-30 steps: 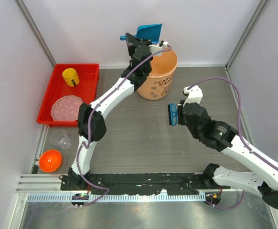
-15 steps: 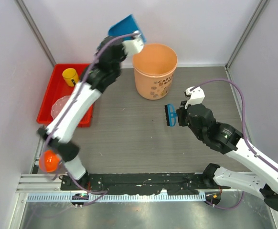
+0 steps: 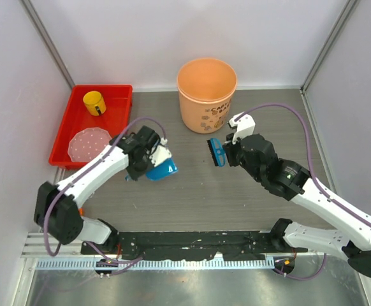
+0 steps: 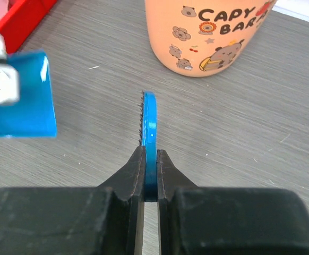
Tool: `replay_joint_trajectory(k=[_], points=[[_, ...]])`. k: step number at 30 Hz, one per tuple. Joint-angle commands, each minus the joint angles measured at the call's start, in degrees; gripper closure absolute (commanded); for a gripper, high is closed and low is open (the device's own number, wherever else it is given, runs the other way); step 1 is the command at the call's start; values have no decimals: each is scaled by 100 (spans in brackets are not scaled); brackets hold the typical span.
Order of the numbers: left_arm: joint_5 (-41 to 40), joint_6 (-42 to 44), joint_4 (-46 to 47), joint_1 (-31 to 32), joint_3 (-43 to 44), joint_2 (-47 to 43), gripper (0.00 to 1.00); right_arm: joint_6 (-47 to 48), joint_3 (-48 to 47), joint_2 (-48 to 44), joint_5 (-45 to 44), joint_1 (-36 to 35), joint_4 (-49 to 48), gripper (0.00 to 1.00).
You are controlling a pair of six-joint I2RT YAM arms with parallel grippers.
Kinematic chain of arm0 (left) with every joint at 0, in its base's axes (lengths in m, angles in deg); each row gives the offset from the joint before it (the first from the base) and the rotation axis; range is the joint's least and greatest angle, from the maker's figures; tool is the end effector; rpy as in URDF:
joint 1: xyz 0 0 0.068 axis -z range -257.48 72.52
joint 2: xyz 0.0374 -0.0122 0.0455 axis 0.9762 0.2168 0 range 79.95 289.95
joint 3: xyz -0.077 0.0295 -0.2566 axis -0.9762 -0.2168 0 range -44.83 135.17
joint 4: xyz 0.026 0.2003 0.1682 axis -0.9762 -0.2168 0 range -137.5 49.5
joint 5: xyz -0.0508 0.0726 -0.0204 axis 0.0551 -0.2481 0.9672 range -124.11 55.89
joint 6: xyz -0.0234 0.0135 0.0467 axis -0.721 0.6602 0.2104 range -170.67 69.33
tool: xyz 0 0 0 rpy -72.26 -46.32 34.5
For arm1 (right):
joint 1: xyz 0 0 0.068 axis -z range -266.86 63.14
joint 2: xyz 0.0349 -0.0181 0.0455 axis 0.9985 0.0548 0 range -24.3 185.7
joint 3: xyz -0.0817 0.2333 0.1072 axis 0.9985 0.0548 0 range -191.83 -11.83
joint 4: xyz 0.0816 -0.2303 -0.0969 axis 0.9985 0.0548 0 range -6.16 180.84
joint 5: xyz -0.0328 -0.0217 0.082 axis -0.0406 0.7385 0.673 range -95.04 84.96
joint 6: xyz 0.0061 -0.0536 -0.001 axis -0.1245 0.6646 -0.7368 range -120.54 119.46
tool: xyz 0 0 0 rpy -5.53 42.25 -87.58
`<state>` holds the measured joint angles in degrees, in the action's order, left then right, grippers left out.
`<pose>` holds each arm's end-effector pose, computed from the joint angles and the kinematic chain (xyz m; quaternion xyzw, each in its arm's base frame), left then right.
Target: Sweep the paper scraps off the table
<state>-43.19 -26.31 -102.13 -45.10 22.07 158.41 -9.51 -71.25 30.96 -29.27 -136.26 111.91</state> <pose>0.2167 -0.1306 0.2738 0.4584 0.8732 0.0679 0.1508 0.1480 0.1502 0.3620 -0.1758 0.8087 0.1064 0.5512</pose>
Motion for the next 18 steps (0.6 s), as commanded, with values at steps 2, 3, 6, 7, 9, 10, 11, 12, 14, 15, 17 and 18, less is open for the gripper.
replay_joint_trajectory(k=[2, 3, 6, 7, 9, 10, 11, 12, 14, 15, 17, 18], points=[[1233, -256, -96, -74, -255, 581, 100, 133, -88, 19, 112, -78, -461, 99], [1268, -169, -34, -74, -273, 853, 100, 115, -70, 2, 103, -86, -461, 99], [1347, -37, 168, -83, -291, 1294, 100, 63, 44, -77, 67, -130, -478, 99], [1382, -37, 247, -74, -273, 1556, 99, 62, 105, -103, 59, -139, -505, 99], [1540, -63, 283, -83, -212, 1777, 98, 71, 150, -165, 59, -166, -531, 99], [1558, -98, 352, -83, -194, 1944, 93, 71, 193, -200, 59, -174, -540, 99], [1541, -107, 396, -83, -185, 2024, 89, 97, 185, -209, 67, -174, -540, 99], [1480, -116, 423, -83, -185, 2077, 80, 141, 202, -227, 85, -174, -540, 99], [1305, -160, 511, -83, -159, 2191, 73, 168, 194, -192, 76, -192, -531, 99], [1269, -151, 502, -74, -150, 2200, 65, 185, 194, -174, 76, -201, -540, 99], [1260, -107, 494, -83, -124, 2104, 57, 220, 185, -87, 76, -210, -566, 99], [1277, -89, 459, -83, -106, 2034, 45, 229, 185, -51, 76, -218, -592, 99]])
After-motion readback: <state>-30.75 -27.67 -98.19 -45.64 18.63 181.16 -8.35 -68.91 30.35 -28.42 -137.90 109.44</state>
